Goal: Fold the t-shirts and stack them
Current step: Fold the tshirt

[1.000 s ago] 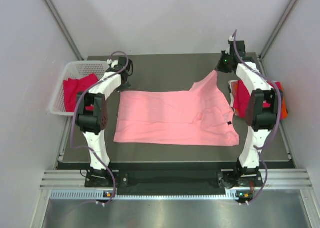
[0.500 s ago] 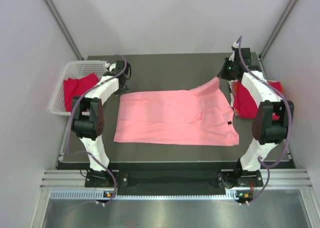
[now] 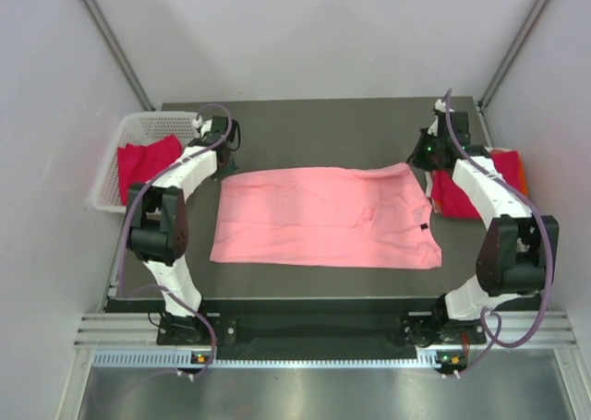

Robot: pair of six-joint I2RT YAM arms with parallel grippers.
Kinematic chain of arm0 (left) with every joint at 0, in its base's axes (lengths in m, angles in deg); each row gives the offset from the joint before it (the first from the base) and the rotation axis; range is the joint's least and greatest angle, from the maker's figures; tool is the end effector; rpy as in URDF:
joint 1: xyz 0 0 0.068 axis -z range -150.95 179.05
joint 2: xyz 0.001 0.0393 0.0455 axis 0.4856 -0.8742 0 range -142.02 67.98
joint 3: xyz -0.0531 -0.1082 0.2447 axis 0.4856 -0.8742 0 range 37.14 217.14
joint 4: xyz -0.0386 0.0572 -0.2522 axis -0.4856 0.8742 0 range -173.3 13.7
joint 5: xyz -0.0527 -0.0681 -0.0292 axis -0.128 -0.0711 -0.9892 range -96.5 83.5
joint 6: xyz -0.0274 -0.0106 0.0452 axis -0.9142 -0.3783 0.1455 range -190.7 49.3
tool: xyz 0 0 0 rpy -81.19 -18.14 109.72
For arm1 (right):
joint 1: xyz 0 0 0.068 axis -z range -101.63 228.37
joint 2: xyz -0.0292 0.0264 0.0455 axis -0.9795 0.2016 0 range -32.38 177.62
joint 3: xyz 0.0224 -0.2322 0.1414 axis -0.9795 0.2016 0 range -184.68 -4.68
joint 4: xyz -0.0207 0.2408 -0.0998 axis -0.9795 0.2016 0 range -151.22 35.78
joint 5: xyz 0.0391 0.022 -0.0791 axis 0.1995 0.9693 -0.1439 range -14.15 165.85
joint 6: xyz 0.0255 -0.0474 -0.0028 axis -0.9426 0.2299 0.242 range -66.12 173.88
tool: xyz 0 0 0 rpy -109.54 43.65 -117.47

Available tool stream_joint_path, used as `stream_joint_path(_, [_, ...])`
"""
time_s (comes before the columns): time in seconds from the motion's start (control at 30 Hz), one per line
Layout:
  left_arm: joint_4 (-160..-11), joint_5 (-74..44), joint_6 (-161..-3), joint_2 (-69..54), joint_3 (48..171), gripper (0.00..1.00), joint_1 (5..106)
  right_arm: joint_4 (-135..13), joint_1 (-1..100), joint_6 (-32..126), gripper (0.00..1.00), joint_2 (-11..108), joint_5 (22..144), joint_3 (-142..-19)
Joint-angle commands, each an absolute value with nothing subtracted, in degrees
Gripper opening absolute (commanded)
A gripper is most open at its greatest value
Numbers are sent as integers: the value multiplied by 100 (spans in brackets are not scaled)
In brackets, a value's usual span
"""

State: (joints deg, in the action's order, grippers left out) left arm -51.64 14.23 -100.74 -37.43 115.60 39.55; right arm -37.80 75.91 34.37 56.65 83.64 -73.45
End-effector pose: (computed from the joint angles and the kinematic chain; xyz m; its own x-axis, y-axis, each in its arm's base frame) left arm 0.3874 -0.0591 0.2188 -0.7211 -0.3425 -0.6022 -0.4296 0.9030 0.0008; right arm 0.3448 0.0198 0.2734 -0.6972 0.3012 -0.6505 0.0979 0.9390 0.3298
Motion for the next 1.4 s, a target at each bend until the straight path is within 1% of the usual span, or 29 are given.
stream_joint_path(0.0, [-5439, 1380, -10014, -3678, 11773, 0, 4047, -3933, 7643, 3568, 0, 5314, 7929, -7288])
stream_joint_path(0.2, [-5255, 1573, -10014, -3837, 12063, 0, 4065, -3696, 7696, 3595, 0, 5489, 7331, -7674])
stream_joint_path(0.3, [-5149, 1618, -10005, -3890, 12195, 0, 4065, -3520, 7723, 3569, 0, 5586, 7198, -8016])
stream_joint_path(0.37, [-5123, 1644, -10014, -3820, 12169, 0, 4065, -3441, 7723, 3569, 0, 5490, 7198, -8035])
stream_joint_path(0.7, [-5447, 1495, -10075, -3240, 11431, 0, 4083, -3599, 7600, 3648, 0, 4594, 6803, -7219])
stream_joint_path(0.83, [-5544, 1600, -10058, -3011, 11106, 0, 4092, -3617, 7529, 3639, 0, 4277, 6802, -6946])
stream_joint_path(1.37, [-5702, 1618, -10172, -1957, 10236, 0, 4162, -3520, 6985, 3551, 0, 2977, 6337, -5979])
